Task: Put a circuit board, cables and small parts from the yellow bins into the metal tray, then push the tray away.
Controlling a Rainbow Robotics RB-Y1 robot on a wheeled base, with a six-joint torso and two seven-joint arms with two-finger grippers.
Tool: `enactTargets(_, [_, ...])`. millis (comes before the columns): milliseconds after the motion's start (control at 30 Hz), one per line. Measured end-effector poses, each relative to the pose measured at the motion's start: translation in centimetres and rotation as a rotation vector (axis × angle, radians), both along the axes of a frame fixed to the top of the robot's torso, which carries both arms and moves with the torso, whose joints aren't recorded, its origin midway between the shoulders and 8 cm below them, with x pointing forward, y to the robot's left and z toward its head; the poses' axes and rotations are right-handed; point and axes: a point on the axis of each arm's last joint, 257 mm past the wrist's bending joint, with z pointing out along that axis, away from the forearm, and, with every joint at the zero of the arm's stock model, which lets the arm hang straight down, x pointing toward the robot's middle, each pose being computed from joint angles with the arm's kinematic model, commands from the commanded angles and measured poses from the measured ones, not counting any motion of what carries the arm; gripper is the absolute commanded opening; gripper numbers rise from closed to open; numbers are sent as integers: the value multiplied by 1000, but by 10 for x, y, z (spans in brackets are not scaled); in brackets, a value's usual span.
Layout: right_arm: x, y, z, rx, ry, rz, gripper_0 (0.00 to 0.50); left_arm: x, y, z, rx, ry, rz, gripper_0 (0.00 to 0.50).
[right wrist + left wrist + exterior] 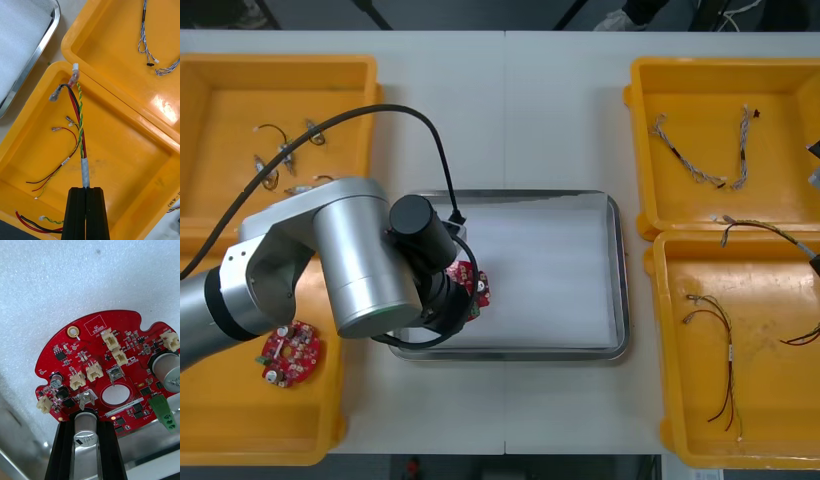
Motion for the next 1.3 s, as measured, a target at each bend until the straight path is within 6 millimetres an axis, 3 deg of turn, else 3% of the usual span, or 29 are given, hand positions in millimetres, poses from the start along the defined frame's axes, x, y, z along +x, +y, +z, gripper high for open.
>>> enactTargets(267, [-1,2,-1,4,5,8,0,4,2,-11,5,0,6,6])
enactTargets(300, [-2,2,-1,5,7,9,0,4,2,-11,5,0,6,177])
enactTargets(333, [-2,3,-1,6,8,11,0,4,2,-10,5,0,6,177])
enactTargets(367, [-2,3,-1,7,9,12,0,4,2,-10,5,0,6,500])
enactTargets(700, [-4,6,-2,12,17,24,0,7,3,-8,1,-9,32,500])
enactTargets(833, [-4,6,-2,12,17,24,0,4,12,1,23,0,69,500])
enactTargets(1100, [-5,7,-3,13,23,32,0,4,20,55,-25,12,124,500])
enactTargets(1300, [-13,10,-2,-5,52,71,0,8,40,90,-58,28,194,500])
